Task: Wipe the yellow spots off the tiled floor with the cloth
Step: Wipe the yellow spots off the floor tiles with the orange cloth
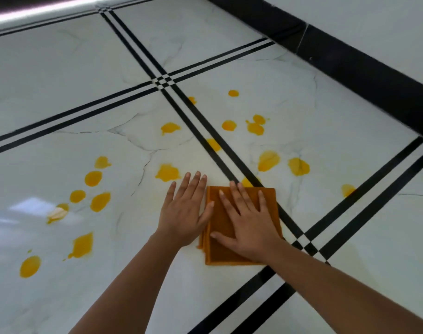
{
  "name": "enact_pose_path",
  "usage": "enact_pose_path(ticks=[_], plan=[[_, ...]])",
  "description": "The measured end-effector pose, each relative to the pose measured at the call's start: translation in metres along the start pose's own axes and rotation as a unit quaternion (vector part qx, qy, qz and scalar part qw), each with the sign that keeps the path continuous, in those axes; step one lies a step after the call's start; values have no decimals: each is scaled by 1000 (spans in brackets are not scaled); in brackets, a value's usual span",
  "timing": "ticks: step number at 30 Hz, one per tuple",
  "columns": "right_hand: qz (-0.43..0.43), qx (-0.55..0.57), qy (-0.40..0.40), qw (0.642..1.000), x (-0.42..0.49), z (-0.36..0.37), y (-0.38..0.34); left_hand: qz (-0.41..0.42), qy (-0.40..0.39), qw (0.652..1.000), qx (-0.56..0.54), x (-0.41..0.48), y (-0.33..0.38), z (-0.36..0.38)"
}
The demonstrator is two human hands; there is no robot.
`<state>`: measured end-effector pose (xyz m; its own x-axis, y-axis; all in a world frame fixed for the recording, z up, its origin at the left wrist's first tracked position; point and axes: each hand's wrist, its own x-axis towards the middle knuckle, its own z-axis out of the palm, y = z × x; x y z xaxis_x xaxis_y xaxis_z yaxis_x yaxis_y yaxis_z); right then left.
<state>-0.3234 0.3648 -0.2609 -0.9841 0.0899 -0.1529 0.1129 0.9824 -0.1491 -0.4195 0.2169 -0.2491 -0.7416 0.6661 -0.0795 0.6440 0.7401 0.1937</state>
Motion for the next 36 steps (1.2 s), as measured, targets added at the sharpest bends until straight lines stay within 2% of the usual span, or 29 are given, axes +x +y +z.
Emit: enact_pose_path(ticks=[2,3,6,8,9,12,13,14,16,17,18,21,22,23,25,26,27,29,30,31,32,34,35,36], plan=[[-18,6,16,1000,14,0,20,3,-1,1000,0,13,2,1],[-1,7,34,999,23,-4,36,3,-2,1000,-4,18,3,2],[151,16,66,986,50,-19,90,5,-16,1000,7,36,10,2],[199,23,65,978,54,-22,99,9,-22,1000,15,47,19,3],[172,15,59,983,49,-21,95,9,-20,1000,15,52,24,5],[3,-13,9,1000,32,-15,96,17,-14,1000,8,68,41,13],[-10,-15,3,1000,36,-19,108,21,-14,1000,9,72,46,15],[27,-11,4,1000,44,-24,123,24,-16,1000,10,74,50,16],[193,31,29,980,57,-33,144,19,-10,1000,0,78,60,18],[239,45,39,969,58,-33,144,11,-4,1000,-6,79,63,18],[236,44,44,970,53,-32,139,6,1,1000,-10,81,68,18],[54,1,9,998,16,-21,139,11,-1,1000,-9,87,77,18],[33,-4,-10,999,10,-25,154,19,-3,1000,-4,88,80,19],[68,-5,-14,998,11,-29,171,30,-9,1000,0,87,84,20],[233,38,20,971,17,-36,194,46,-16,999,-2,84,93,24],[275,46,31,960,16,-37,193,53,-22,998,-3,84,99,26],[262,38,35,964,9,-33,187,63,-28,998,1,83,104,28],[101,-9,6,995,-20,-25,180,85,-29,996,13,84,114,30],[30,-16,-26,999,-34,-24,184,96,-31,995,18,84,117,31],[8,-7,-40,999,-43,-27,194,104,-36,994,21,84,120,30],[38,-2,-43,998,-44,-30,207,106,-38,993,22,82,123,31],[221,42,1,974,-36,-36,220,111,-36,993,22,80,130,33],[282,46,12,958,-32,-37,216,113,-36,993,23,79,133,34],[279,32,14,960,-33,-33,206,118,-38,992,25,80,134,34]])
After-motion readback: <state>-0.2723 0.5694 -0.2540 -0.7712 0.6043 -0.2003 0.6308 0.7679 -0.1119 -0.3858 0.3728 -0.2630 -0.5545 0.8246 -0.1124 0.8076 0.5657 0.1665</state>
